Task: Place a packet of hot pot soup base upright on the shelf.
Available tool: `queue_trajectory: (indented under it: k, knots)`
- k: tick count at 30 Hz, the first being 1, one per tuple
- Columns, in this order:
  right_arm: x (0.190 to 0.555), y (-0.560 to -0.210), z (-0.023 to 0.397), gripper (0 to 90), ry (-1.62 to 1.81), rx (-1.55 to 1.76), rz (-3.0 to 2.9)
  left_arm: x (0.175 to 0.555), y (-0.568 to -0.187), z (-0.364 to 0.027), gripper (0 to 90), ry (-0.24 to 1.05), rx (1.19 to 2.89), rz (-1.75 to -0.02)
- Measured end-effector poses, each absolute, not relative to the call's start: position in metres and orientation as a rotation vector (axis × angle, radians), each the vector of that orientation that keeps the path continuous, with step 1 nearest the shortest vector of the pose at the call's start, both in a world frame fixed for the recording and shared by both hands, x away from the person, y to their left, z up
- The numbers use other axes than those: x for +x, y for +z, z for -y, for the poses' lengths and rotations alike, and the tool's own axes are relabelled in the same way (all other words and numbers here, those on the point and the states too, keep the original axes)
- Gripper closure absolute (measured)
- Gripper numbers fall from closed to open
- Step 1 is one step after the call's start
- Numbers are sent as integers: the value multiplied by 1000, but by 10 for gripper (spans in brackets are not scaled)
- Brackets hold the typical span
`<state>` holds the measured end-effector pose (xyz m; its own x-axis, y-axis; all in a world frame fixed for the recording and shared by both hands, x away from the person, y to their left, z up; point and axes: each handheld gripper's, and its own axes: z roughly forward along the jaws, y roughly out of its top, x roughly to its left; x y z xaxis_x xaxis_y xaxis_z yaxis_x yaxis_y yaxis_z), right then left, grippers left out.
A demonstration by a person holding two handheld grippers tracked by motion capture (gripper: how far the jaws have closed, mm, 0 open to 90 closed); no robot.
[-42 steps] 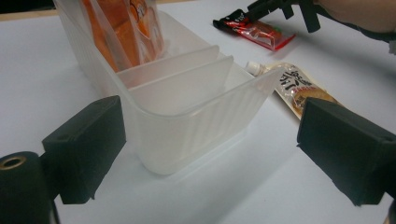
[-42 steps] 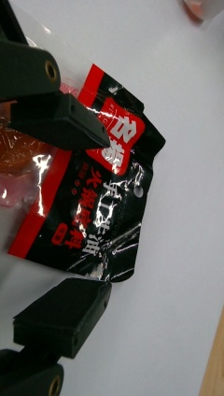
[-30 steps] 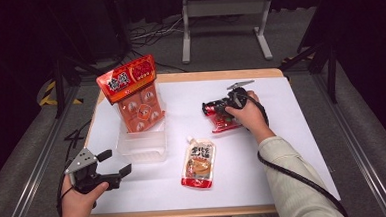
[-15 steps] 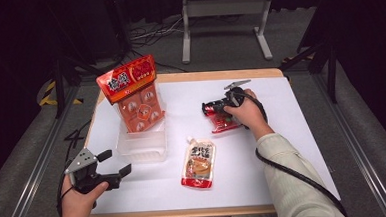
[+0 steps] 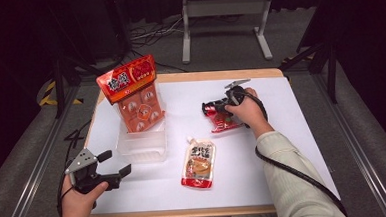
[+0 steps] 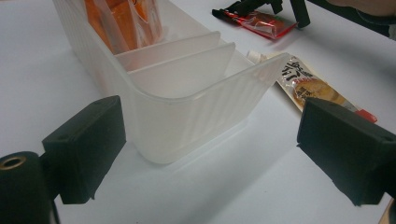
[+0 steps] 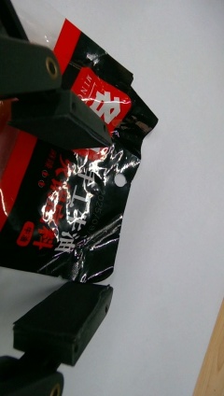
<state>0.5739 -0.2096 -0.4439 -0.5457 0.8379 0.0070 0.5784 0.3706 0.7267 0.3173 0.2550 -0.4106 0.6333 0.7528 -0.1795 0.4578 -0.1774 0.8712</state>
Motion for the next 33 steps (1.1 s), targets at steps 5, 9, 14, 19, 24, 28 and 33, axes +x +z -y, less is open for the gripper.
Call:
queue_trajectory:
  k: [5, 9, 14, 19, 24, 28, 33]
  knots:
    - [571, -445, 210, 350, 979, 1234, -2231, 319, -411, -253, 87, 349, 1831, -967]
    - [569, -446, 210, 379, 982, 1228, -2222, 320, -411, -252, 87, 348, 1832, -964]
    - [567, -446, 209, 389, 989, 1200, -2236, 320, -412, -250, 87, 345, 1839, -963]
    - [565, -444, 207, 450, 980, 1182, -2257, 320, -412, -251, 87, 346, 1837, -964]
    - [562, -442, 201, 582, 958, 1151, -2286, 320, -412, -250, 87, 347, 1837, -959]
    - [561, -441, 199, 693, 965, 1130, -2310, 320, -411, -249, 87, 341, 1836, -962]
    - [561, -440, 198, 796, 968, 1133, -2339, 320, -412, -249, 87, 342, 1836, -961]
